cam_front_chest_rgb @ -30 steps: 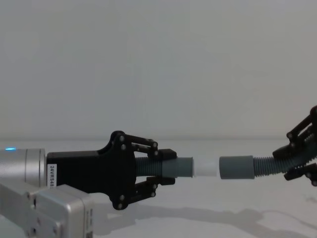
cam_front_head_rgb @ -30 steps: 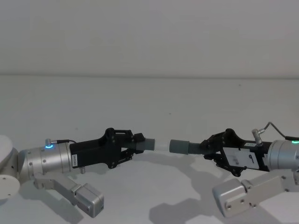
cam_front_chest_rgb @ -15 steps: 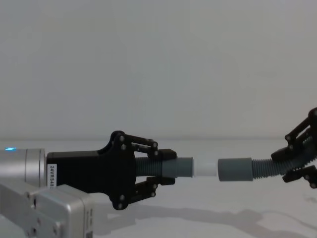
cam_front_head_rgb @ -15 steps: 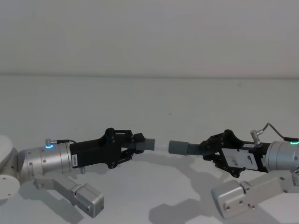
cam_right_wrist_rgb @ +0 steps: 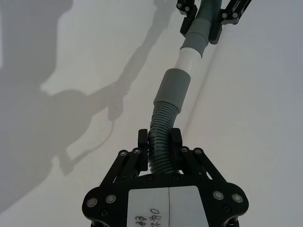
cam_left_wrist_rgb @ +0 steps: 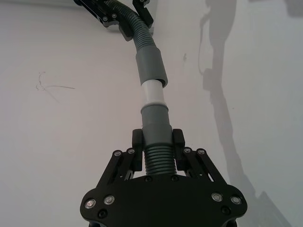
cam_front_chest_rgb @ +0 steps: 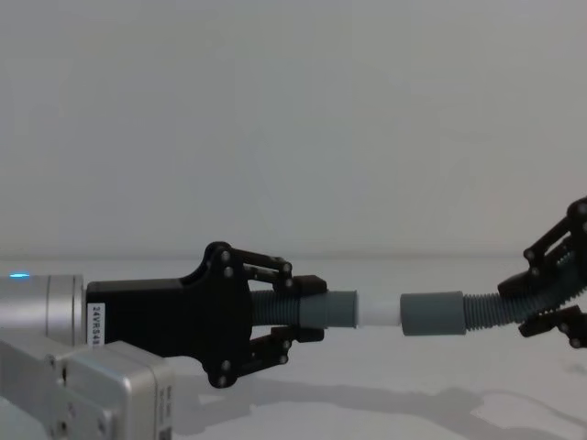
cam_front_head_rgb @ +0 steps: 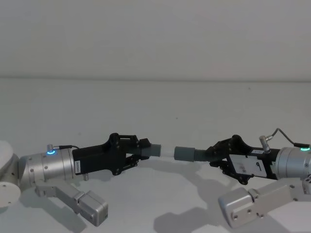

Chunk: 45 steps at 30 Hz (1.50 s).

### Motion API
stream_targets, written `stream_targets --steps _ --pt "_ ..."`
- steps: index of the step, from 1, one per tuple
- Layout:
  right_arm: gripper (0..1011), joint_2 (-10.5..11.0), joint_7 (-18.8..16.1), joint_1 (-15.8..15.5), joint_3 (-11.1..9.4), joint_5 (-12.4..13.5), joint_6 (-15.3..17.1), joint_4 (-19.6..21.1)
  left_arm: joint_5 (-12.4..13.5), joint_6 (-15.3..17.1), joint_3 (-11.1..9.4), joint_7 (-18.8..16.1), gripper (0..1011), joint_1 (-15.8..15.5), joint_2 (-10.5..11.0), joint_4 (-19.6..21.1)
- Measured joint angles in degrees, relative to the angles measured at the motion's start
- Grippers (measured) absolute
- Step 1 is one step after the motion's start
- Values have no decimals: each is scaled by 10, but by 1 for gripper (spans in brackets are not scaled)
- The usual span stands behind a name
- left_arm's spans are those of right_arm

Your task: Use both hands to pick up one end of the pipe from the table, align the ends, and insert them.

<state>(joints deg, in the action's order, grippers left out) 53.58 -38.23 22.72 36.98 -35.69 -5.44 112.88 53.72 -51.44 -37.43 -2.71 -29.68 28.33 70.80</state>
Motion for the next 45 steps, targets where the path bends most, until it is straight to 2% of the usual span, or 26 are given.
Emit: stream_targets --steps 45 --pt "269 -2 -7 -13 -17 -10 -5 2 0 0 0 0 368 0 0 0"
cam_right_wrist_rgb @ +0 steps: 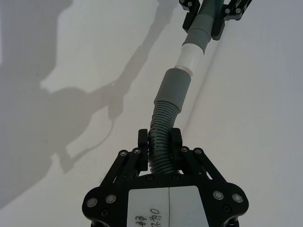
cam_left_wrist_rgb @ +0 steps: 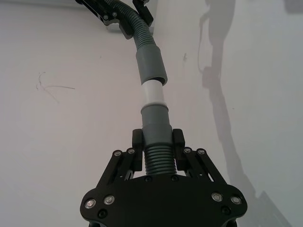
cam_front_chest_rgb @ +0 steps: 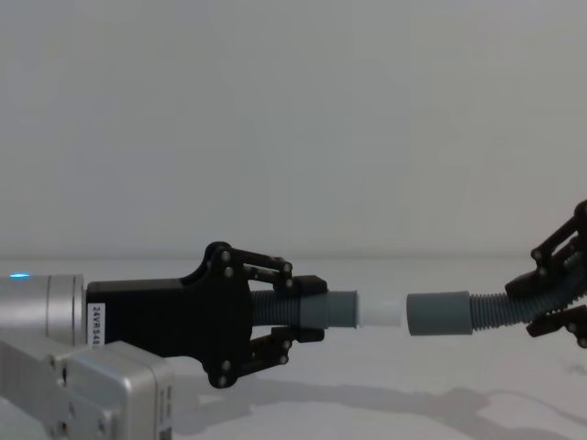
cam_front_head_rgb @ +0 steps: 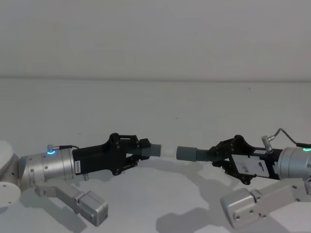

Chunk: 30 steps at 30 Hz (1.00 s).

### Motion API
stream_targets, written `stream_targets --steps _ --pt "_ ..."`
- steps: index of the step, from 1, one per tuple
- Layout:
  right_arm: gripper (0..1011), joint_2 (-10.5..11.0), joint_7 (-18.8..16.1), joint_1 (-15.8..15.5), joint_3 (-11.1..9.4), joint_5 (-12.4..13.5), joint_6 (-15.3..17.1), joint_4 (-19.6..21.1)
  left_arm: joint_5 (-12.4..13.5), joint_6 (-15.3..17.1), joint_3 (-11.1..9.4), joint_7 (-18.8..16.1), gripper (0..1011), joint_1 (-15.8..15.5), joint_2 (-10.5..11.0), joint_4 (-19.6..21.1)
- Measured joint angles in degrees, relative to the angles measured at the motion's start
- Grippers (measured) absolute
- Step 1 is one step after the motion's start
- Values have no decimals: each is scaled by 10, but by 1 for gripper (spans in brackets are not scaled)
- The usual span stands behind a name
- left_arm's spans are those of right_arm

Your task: Use both hands to pick up one end of the pipe from the table, align the ends, and insert them.

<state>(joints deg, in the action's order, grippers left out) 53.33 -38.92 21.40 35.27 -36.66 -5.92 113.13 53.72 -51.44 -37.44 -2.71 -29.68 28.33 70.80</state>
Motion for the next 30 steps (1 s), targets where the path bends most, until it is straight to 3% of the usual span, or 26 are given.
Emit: stream_targets --steps 30 --pt "269 -6 -1 2 2 -2 1 -2 0 0 0 0 368 0 0 0"
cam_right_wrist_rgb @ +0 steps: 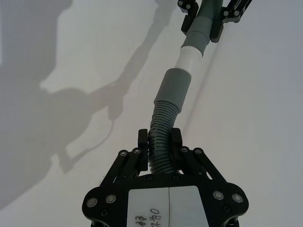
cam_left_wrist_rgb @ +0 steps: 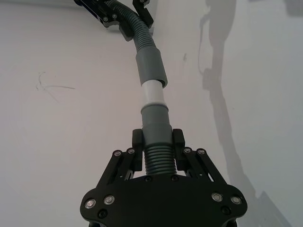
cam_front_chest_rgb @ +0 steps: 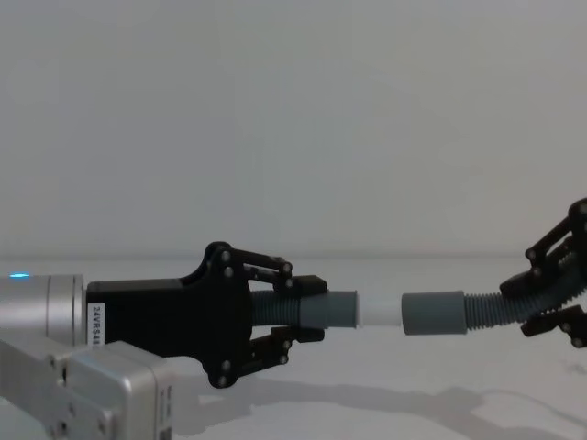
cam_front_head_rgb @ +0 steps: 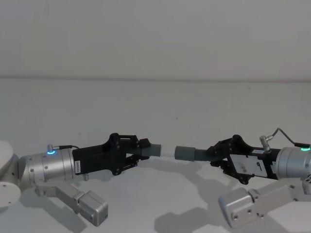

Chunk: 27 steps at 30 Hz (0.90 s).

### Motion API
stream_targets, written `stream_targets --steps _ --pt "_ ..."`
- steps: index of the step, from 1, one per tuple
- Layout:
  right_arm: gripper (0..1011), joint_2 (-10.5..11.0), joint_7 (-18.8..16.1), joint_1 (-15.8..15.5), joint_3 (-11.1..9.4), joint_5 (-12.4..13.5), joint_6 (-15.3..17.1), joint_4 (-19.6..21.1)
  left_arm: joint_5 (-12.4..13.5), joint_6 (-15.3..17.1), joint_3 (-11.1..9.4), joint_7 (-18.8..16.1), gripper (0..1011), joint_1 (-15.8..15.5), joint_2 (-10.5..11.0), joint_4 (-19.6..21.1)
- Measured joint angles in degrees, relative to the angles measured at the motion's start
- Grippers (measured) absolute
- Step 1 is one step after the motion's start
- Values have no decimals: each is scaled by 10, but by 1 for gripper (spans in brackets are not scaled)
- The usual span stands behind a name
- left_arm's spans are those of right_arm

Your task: Use both hands to pick up one end of the pipe from the table, align the ends, and insert them.

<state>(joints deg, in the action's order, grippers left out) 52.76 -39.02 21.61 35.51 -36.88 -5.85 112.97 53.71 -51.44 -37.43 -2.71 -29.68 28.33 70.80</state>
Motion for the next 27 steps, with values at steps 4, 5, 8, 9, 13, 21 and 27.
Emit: stream_targets --steps 4,5,8,9,13,21,27 --pt "269 -1 0 0 0 0 1 1 0 0 0 0 368 0 0 0" --pt "269 -1 0 1 0 0 1 1 0 0 0 0 368 0 0 0" --pt "269 -1 0 1 0 0 1 1 0 0 0 0 368 0 0 0" --pt "269 -1 0 1 0 0 1 1 0 0 0 0 368 0 0 0" --pt "269 -2 -2 4 1 0 2 1 0 0 0 0 368 0 0 0" --pt "269 -2 -5 7 2 0 4 2 0 0 0 0 368 0 0 0" --pt "269 -1 -7 8 2 0 5 4 0 0 0 0 368 0 0 0"
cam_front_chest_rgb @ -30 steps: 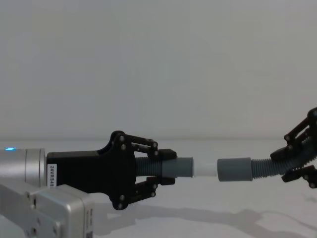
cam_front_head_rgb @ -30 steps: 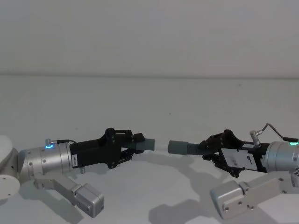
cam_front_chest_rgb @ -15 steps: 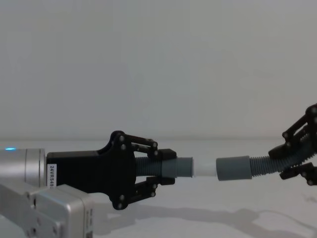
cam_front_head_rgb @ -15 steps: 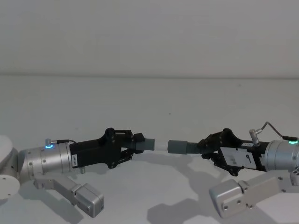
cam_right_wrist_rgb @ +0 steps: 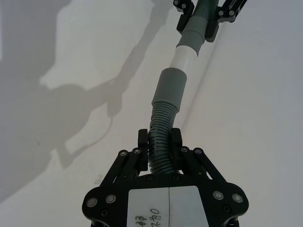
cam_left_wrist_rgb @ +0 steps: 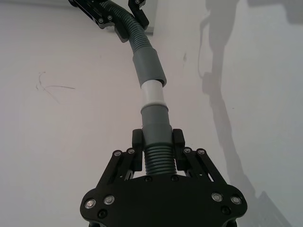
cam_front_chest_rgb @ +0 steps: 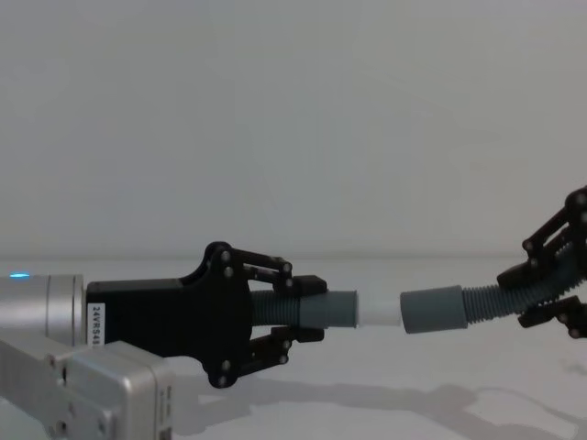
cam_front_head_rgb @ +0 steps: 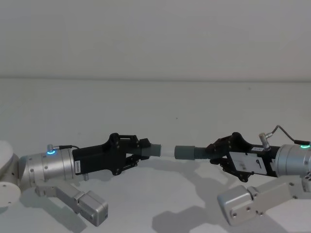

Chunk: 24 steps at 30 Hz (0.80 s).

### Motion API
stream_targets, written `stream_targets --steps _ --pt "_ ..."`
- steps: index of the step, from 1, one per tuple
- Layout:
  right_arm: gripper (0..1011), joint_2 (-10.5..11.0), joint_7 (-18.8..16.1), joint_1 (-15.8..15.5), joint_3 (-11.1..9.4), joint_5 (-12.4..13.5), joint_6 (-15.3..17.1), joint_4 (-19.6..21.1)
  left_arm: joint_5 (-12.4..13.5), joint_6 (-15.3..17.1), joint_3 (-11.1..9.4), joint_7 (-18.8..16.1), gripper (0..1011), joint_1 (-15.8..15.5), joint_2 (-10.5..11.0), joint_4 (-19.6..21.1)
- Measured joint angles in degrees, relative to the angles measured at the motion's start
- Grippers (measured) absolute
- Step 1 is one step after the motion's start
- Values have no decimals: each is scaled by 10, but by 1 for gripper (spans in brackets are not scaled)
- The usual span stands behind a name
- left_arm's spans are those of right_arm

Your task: Use both hands to pick up one end of the pipe from the table, align the ends, and insert them.

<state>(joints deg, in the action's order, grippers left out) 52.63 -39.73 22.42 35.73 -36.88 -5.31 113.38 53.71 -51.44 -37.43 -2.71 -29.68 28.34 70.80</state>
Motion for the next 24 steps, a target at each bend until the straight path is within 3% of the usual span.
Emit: stream_targets --steps 24 --pt "269 0 -1 0 0 2 3 1 0 0 0 0 368 0 0 0"
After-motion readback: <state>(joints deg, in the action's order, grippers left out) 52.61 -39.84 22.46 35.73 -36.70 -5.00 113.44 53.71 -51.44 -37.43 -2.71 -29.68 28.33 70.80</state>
